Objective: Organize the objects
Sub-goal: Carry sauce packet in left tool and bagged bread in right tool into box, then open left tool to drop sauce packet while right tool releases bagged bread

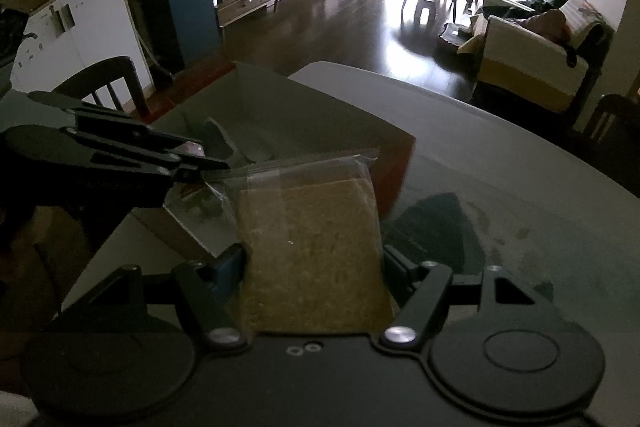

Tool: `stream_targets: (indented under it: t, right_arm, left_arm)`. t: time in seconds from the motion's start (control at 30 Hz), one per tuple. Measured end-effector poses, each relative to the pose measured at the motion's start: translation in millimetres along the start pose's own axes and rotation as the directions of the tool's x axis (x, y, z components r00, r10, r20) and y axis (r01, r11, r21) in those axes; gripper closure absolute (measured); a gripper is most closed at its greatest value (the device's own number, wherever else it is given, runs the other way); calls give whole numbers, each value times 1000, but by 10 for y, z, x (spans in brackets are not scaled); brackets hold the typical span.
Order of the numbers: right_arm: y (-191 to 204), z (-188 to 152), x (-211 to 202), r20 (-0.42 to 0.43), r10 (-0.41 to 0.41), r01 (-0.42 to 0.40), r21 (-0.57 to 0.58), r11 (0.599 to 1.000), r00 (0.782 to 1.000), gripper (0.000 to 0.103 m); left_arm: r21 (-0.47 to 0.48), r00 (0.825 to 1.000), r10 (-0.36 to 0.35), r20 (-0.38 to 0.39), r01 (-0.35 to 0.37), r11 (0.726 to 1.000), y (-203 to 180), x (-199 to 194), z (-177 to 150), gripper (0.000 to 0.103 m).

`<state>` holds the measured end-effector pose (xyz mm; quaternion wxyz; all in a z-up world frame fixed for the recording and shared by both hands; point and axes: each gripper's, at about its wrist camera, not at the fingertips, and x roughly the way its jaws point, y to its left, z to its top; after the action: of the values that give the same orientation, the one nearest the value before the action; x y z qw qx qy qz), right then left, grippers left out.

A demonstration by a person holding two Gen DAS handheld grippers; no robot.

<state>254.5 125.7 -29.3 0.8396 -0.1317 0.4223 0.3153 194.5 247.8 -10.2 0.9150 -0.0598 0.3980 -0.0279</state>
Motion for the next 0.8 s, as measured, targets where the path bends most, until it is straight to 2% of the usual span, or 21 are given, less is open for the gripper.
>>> stream_targets:
  t: [0.33,0.5,0.8]
  right_arm:
    - [230,318,483,-22,-39,38,-50,998,999,31]
    - [309,363,761,-25,-87,84,-106,991,996,32]
    - [532,316,1077,-53,-133,118,-221,968,990,32]
  left_arm:
    - [1,999,46,-16,-46,999,507,230,123,74]
    - [12,997,67,-47,-66,998,610,469,145,74]
    - [14,990,70,-120,-69,998,679,843,74,74]
